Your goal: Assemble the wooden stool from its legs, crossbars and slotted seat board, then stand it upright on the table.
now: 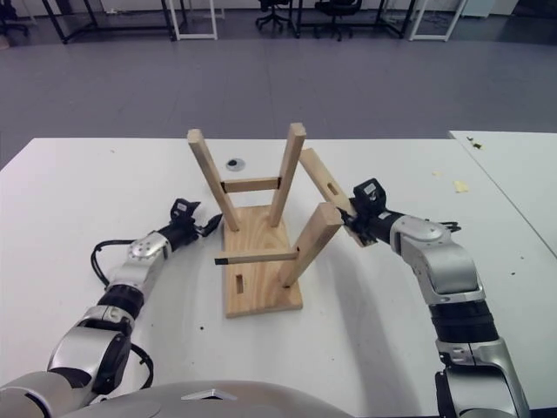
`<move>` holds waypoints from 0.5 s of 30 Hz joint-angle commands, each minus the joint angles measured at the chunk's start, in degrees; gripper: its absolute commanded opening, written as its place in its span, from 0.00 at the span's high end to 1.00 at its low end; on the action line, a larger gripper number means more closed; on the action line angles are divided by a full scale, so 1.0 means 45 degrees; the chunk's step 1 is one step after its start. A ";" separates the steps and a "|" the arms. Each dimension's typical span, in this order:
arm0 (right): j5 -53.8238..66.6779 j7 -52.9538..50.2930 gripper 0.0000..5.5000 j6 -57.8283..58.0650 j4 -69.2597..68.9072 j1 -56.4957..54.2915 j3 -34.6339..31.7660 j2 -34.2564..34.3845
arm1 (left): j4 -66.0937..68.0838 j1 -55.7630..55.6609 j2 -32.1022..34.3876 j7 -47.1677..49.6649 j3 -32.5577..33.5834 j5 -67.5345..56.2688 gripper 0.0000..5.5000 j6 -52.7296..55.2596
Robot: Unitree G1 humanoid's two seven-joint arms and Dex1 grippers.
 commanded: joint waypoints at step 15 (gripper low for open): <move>0.1039 -0.0175 0.62 -0.1955 -0.2575 -0.6601 -0.1534 0.1006 | -1.4855 -0.2802 0.1639 0.4673 0.3724 -1.3040 0.28 0.9504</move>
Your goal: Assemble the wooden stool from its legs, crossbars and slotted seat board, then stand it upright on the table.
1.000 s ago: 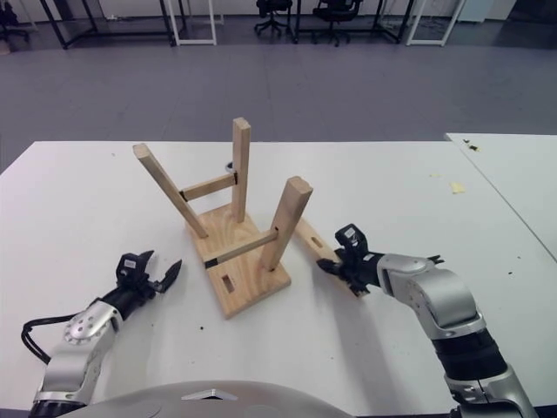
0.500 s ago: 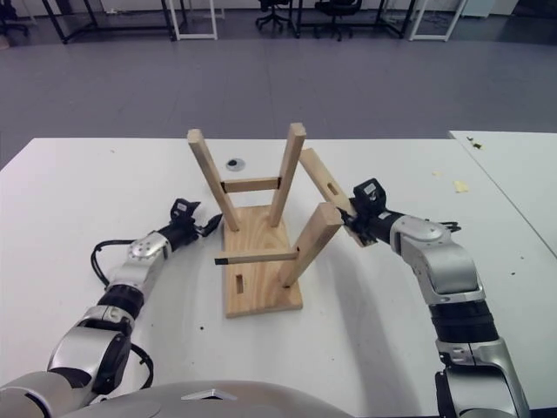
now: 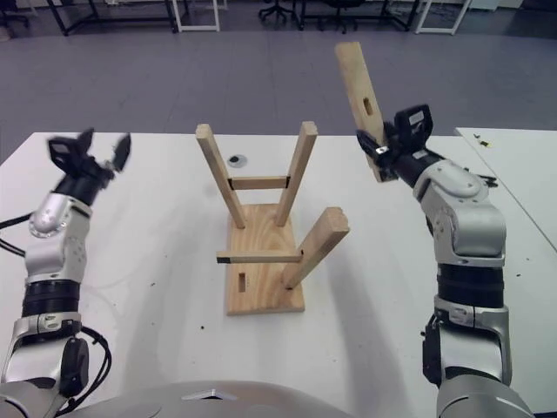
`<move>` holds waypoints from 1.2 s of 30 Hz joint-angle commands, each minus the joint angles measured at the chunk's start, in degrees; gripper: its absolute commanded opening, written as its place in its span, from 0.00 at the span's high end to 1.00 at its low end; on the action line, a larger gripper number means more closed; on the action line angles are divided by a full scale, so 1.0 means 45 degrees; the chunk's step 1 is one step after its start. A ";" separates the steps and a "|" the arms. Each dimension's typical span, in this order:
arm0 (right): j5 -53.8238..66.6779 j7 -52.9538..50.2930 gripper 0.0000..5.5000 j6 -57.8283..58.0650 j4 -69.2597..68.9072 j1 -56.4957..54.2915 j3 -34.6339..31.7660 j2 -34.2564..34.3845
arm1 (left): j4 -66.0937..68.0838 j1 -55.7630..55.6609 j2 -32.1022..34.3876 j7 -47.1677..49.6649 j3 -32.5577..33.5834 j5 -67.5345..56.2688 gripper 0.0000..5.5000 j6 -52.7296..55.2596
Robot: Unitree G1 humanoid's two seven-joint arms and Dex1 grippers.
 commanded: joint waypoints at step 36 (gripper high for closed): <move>0.0104 0.2392 0.62 0.0073 -0.4687 -0.2569 0.3766 0.0984 | -0.6447 -0.2569 -0.0937 0.3311 -0.1060 -0.8053 0.41 0.6026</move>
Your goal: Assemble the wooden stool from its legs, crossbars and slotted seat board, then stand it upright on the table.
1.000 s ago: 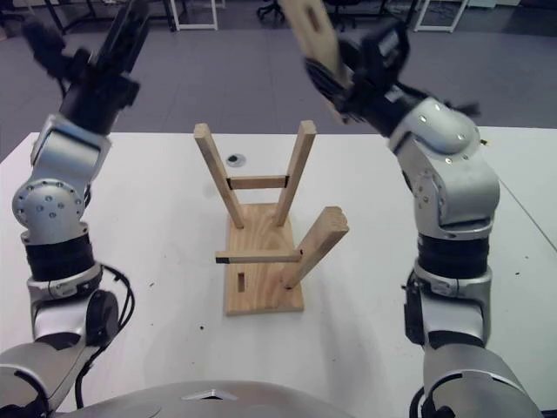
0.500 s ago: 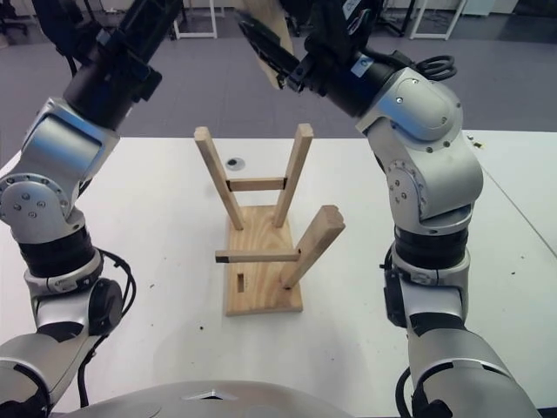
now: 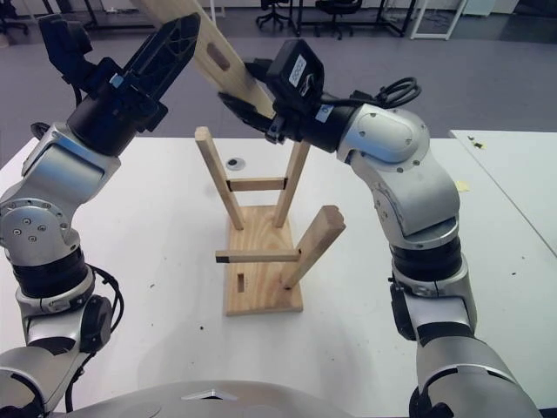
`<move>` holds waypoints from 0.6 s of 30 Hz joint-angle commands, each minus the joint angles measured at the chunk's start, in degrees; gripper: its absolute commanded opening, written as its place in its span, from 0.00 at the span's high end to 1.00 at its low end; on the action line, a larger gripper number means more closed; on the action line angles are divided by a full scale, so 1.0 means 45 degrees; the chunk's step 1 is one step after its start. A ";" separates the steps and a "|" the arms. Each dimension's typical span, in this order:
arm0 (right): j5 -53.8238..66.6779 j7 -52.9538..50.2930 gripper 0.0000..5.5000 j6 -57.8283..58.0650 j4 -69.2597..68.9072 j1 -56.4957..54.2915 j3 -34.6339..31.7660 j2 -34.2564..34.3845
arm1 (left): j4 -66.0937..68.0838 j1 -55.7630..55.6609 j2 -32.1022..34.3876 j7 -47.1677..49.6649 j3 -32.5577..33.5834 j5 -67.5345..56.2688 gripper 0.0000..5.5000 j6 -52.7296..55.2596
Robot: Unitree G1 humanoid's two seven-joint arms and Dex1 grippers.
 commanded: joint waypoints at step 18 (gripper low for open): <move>-0.0479 0.0409 0.56 0.0061 -0.0280 0.0353 0.0265 -0.0462 | -0.0295 0.0253 -0.1033 0.1138 0.0479 -0.0889 0.80 -0.0959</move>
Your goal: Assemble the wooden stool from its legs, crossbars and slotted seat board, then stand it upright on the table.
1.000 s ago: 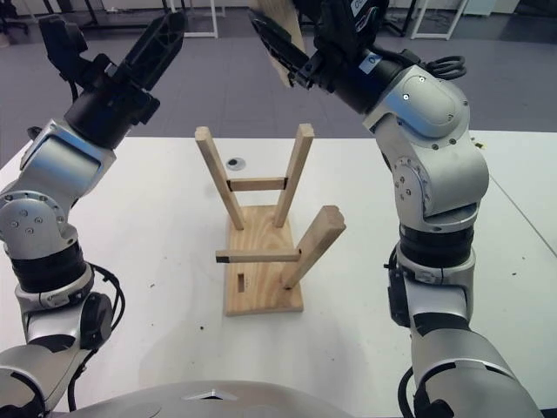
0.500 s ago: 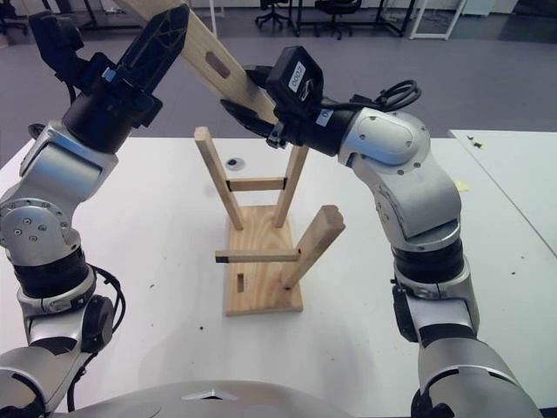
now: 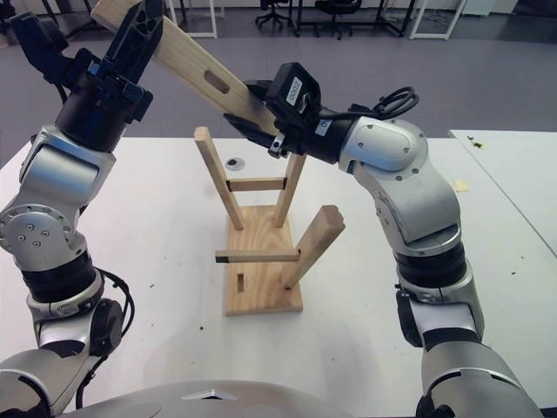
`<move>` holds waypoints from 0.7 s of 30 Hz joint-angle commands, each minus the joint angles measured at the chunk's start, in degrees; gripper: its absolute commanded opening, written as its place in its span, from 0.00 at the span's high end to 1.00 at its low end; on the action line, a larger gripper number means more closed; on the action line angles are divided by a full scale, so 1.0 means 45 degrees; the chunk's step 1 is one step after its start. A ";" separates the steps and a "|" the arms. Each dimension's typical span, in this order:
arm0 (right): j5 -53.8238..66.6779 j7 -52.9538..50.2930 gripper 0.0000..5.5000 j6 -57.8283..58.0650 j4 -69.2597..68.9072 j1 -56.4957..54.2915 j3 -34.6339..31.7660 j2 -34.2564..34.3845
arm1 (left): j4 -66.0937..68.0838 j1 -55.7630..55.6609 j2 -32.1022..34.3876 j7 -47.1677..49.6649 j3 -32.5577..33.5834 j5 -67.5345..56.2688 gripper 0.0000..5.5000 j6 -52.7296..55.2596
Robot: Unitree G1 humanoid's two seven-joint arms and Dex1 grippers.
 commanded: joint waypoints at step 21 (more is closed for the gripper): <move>-0.0644 0.2085 0.29 0.0140 0.1631 0.9479 -0.3062 -0.4980 | -0.3929 0.8926 0.2406 0.1891 0.1194 -0.1875 0.81 0.0834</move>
